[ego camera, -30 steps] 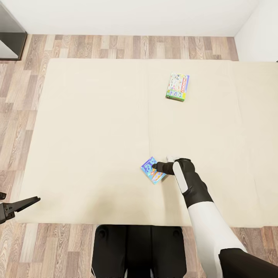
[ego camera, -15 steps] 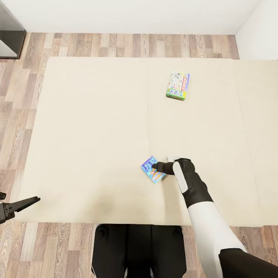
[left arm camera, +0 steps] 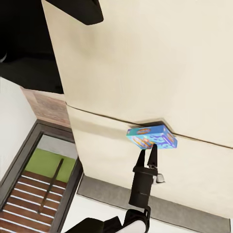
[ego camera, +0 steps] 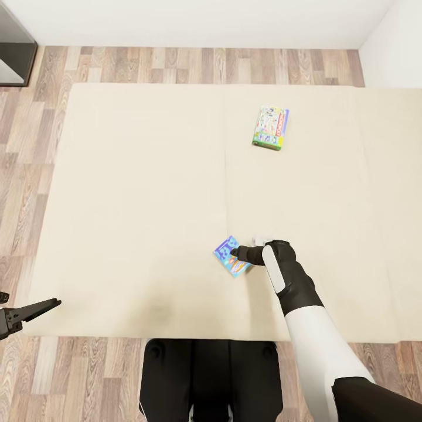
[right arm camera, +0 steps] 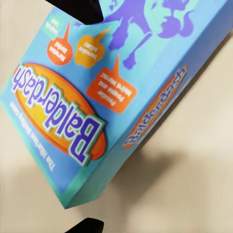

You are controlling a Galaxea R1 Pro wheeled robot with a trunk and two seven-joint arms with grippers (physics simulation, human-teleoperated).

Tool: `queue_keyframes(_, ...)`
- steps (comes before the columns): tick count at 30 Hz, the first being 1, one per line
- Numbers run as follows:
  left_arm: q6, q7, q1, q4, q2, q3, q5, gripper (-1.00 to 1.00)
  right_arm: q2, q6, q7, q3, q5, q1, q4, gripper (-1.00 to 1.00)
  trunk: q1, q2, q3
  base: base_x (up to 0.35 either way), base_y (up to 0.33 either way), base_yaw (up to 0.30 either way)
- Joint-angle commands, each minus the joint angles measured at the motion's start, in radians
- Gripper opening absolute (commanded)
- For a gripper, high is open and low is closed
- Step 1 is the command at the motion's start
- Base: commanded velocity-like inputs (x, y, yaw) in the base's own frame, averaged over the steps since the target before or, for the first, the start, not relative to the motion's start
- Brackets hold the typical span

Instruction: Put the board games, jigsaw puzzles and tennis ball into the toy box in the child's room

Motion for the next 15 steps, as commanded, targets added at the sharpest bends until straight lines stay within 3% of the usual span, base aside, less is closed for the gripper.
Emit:
queue_keyframes(1, 0.011, -0.005, 0.000, 0.000, 0.000, 0.000, -0.001, 1.00, 0.001, 0.003, -0.009, -0.002, -0.011, 0.000, -0.001, 1.00, 0.001, -0.002, -0.002, 0.000, 0.000, 0.000)
queue_keyframes(15, 0.011, -0.005, 0.000, 0.000, -0.001, 0.000, -0.001, 1.00, 0.001, 0.003, -0.009, -0.002, -0.011, 0.000, -0.002, 1.00, 0.001, -0.002, -0.019, 0.000, 0.000, 0.000)
